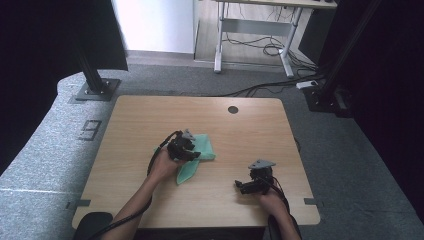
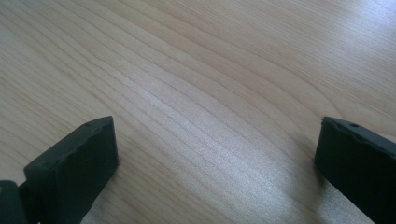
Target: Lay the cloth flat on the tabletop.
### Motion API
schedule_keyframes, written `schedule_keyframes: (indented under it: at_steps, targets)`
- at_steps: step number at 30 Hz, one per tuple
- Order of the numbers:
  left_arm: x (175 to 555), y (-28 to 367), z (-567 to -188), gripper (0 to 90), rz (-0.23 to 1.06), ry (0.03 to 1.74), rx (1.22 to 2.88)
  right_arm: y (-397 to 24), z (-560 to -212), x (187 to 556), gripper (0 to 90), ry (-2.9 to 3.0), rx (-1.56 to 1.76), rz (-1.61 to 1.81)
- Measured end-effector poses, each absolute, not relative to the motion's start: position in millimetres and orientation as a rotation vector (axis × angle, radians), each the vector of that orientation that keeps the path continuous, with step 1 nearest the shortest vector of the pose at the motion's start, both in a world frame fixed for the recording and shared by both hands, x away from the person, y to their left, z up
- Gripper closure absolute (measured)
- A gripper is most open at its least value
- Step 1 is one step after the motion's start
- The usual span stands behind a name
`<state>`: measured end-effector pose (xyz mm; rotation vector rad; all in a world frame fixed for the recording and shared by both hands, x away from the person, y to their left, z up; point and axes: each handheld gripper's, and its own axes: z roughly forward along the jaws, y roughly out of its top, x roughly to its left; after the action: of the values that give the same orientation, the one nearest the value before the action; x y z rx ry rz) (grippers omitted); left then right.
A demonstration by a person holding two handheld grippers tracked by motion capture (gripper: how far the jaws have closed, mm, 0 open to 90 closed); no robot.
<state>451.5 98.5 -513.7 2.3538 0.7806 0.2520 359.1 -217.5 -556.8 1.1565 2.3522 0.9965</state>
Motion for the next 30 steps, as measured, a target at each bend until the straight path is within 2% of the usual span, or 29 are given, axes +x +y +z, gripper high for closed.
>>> schedule_keyframes:
  at_steps: [5, 8, 14, 20, 30]
  targets:
    - [454.0, 99.7, -524.7, 78.1, 0.208, 0.822, 2.344, -217.4, -556.7, 359.1, 0.0, 2.352, 1.157, 0.997]
    - [454.0, 99.1, -520.6, 84.2, 0.227, 0.818, 2.341, -217.4, -556.7, 359.1, 0.0, 2.352, 1.157, 0.997]
    - [454.5, 102.0, -508.8, 85.3, 0.245, 0.824, 2.284, -216.5, -556.5, 359.4, 0.0, 2.350, 1.161, 0.997]
    - [455.6, 107.7, -499.0, 85.4, 0.268, 0.830, 2.249, -207.5, -551.8, 365.2, 6.6, 2.373, 1.170, 0.971]
    - [457.3, 113.4, -491.4, 85.4, 0.281, 0.832, 2.229, -163.3, -538.5, 384.5, 8.4, 2.434, 1.091, 1.050]
